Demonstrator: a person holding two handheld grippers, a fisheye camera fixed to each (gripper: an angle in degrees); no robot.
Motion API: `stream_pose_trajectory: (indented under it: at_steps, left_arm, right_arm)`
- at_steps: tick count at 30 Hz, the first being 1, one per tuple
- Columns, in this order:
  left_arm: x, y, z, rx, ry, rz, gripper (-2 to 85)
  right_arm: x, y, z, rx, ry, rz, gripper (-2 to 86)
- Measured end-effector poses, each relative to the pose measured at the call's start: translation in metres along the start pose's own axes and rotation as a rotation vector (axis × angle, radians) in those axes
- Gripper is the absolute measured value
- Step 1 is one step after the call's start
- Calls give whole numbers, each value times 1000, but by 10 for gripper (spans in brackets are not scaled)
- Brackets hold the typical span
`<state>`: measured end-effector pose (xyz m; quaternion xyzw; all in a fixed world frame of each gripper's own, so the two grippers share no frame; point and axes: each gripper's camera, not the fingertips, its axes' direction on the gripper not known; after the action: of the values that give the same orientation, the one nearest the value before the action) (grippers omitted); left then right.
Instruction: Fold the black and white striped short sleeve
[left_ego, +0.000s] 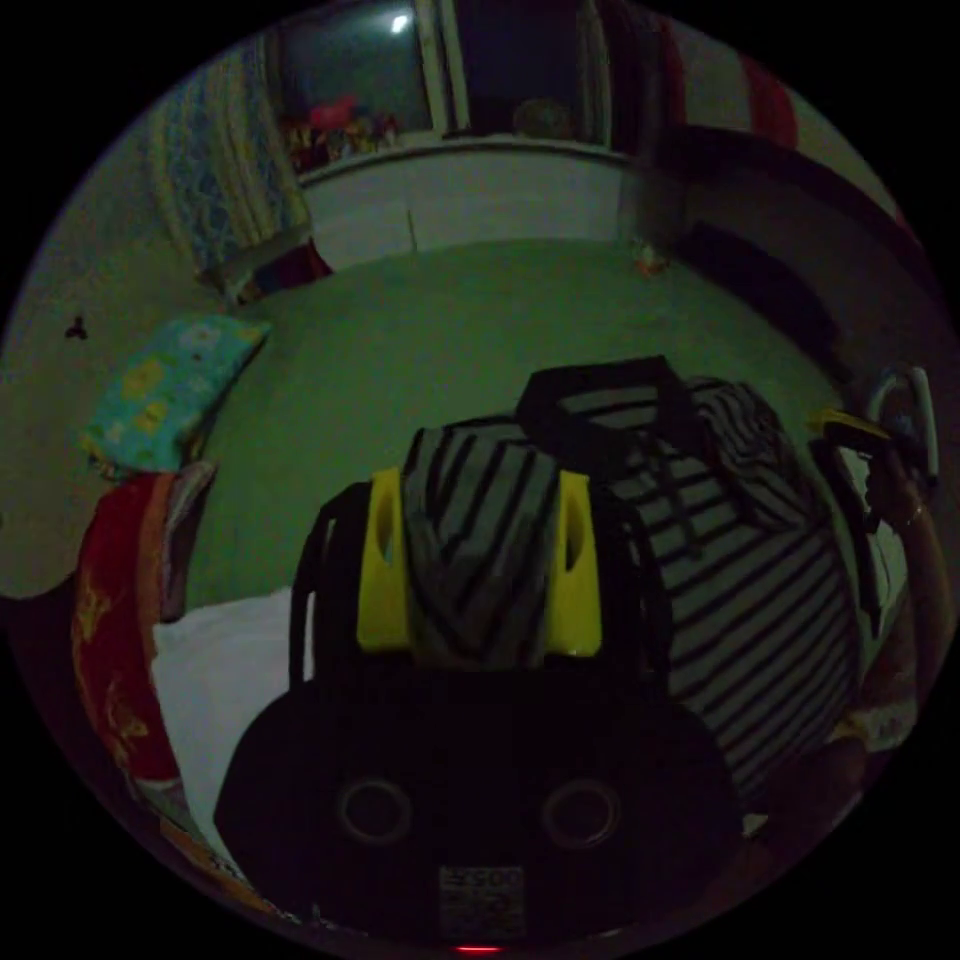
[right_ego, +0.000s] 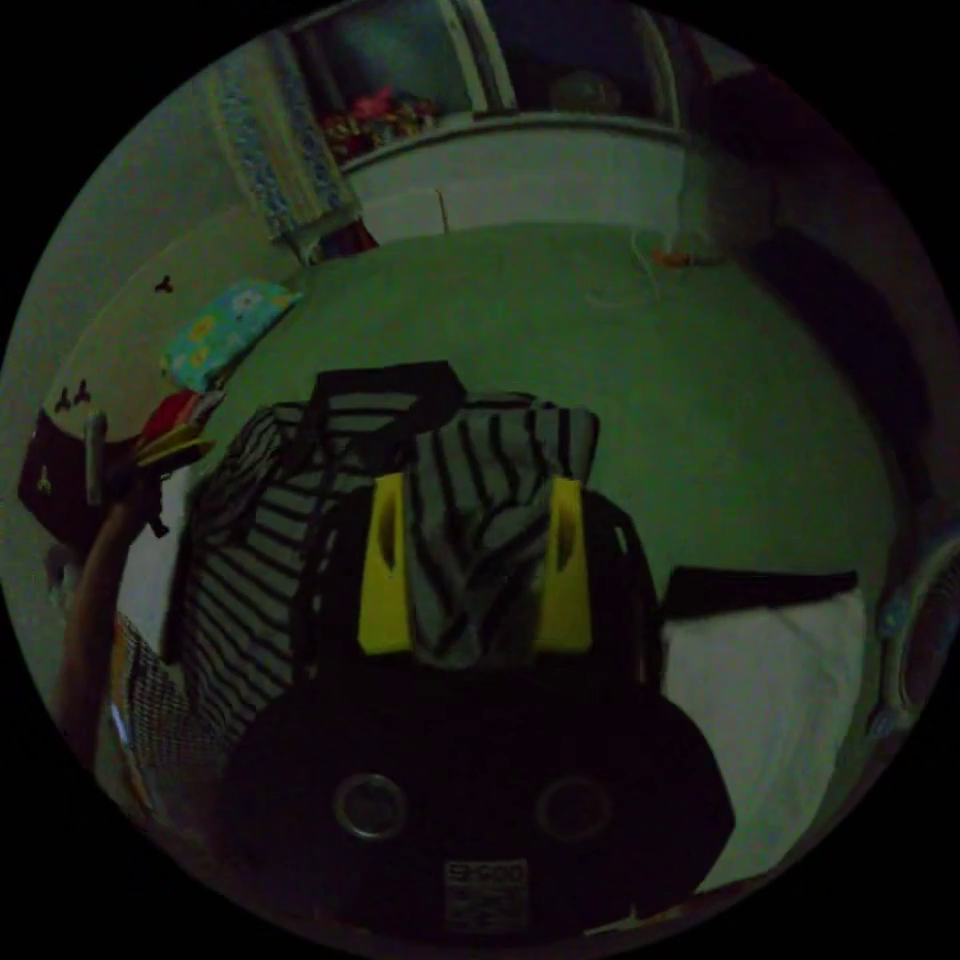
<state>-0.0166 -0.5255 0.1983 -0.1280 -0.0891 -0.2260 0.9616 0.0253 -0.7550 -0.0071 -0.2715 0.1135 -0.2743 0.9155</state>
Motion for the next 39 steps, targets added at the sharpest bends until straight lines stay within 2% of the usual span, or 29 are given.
stream_pose_trajectory:
  at_steps: [6, 9, 11, 13, 14, 16, 20, 26, 31, 34, 39]
  left_arm:
    - [-47, -31, 51, -54, 61, -104, 245]
    - [-50, -34, 79, -193, 129, -101, 228]
    - [-48, -31, 79, -167, 42, -108, 211]
    - [-49, -31, 75, -173, 35, -110, 159]
    - [-51, -31, 69, -169, 48, -98, 93]
    - [-55, -33, 57, -163, 92, -109, 54]
    - [-61, -43, 9, -93, 22, -56, 46]
    - [-68, -33, -74, 137, 4, -82, 46]
    - [-76, 22, -112, 151, 33, -92, 47]
    - [-80, 88, -144, 225, 113, -58, 46]
    - [-82, 250, -181, 175, 148, 10, 48]
  right_arm:
    - [49, -20, 32, -88, 50, 110, 195]
    - [41, -13, 44, -85, 167, 53, 192]
    - [32, -7, 43, -63, 237, -7, 176]
    - [20, -1, 33, -44, 152, -109, 44]
    - [18, -1, 29, -42, 167, -109, 29]
    - [12, -5, 12, -40, 229, -153, 2]
    - [14, -16, -45, 91, 298, -72, -10]
    - [21, 8, -133, 248, 228, -7, -13]
    - [28, 104, -174, 250, 134, -74, -13]
    - [31, 193, -193, 233, 111, -144, -13]
    - [52, 354, -191, 132, 47, -142, -6]
